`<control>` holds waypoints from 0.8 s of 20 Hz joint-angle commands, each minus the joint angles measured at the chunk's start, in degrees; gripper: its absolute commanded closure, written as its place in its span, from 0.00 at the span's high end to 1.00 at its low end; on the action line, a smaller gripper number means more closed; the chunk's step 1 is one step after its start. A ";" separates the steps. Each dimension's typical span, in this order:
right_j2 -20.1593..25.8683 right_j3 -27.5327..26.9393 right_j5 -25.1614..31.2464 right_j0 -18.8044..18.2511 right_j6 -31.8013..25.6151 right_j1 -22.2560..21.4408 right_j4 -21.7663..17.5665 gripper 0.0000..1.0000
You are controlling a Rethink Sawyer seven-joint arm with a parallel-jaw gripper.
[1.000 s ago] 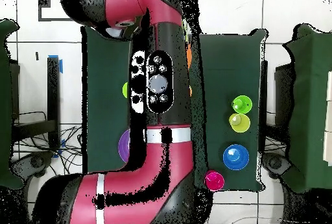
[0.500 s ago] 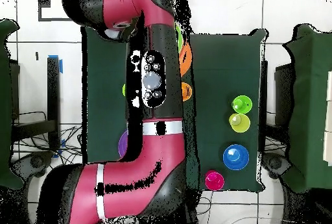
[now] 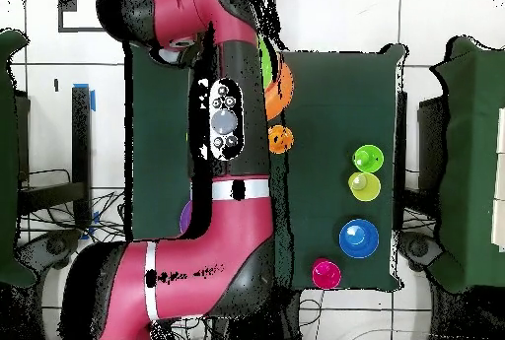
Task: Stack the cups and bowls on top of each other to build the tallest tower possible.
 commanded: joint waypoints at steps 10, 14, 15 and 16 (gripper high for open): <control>2.31 -8.39 7.53 0.18 -17.70 4.54 -6.64 0.00; 2.61 -9.55 7.62 0.14 -17.88 5.19 -7.00 0.00; 2.63 -9.88 7.74 0.13 -17.93 5.33 -7.15 0.00; 2.63 -10.08 7.83 0.14 -17.97 5.42 -7.22 0.00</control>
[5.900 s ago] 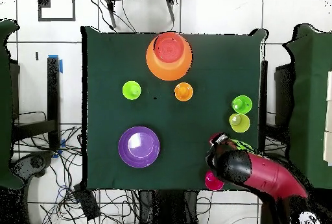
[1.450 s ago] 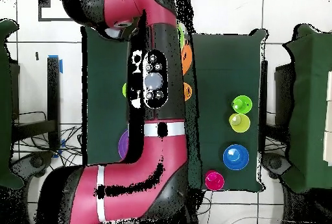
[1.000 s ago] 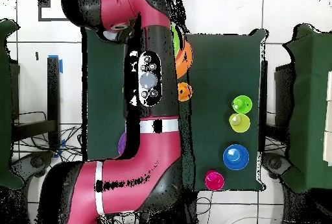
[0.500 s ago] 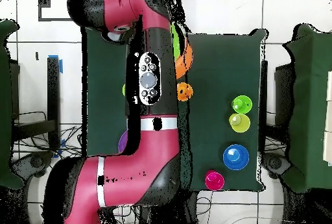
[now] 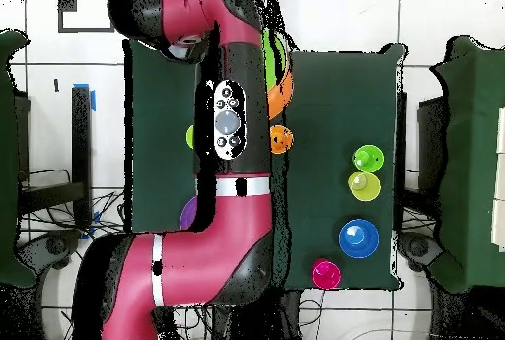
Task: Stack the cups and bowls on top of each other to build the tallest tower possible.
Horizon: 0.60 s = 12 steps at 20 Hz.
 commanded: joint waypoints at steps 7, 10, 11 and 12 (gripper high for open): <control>4.26 -3.82 7.75 -0.15 -18.92 1.91 -6.74 0.00; 4.08 -3.78 7.96 -0.30 -18.95 2.19 -6.78 0.00; 4.03 -3.77 7.89 -0.34 -18.85 2.35 -6.81 0.00; 4.04 -3.84 7.75 -0.37 -18.89 2.47 -6.83 0.00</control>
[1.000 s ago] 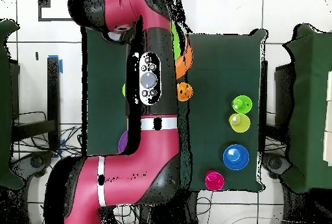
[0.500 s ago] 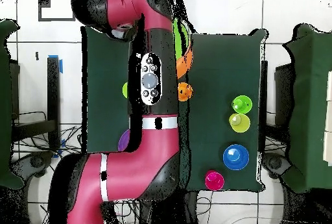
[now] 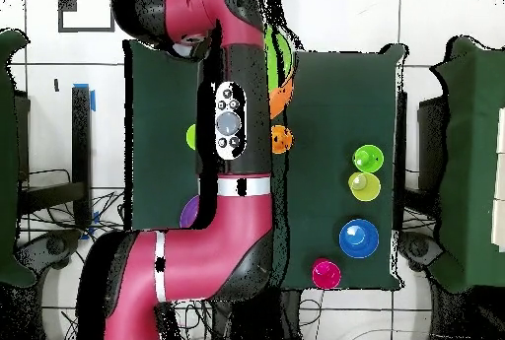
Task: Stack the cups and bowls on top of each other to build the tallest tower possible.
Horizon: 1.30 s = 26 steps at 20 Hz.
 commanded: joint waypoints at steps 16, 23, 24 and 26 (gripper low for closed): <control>4.65 0.96 4.52 -0.74 -17.81 2.37 -4.11 0.00; 5.15 0.64 4.26 -0.85 -18.12 2.70 -4.27 0.00; 5.15 0.64 4.22 -0.86 -18.10 2.75 -4.25 0.00; 5.26 0.66 3.92 -0.90 -18.01 2.87 -4.22 0.00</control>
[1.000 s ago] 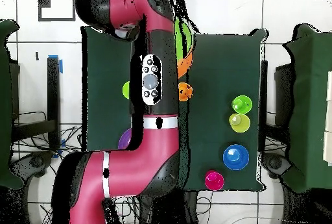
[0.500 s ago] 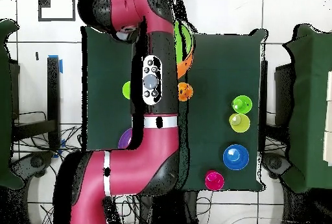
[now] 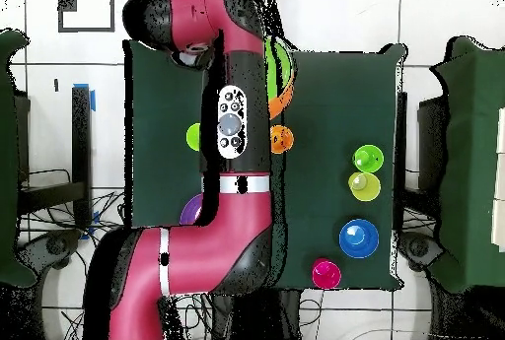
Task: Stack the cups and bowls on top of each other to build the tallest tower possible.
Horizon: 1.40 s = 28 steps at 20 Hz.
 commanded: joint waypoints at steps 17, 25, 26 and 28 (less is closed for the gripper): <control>7.14 0.40 3.28 -1.06 -19.35 0.32 -5.07 0.00; 7.66 1.06 4.18 -1.28 -20.77 0.16 -4.62 0.00; 7.90 1.20 4.78 -1.32 -20.68 0.12 -4.55 1.00; 8.21 1.34 5.12 -1.42 -20.53 0.09 -4.33 1.00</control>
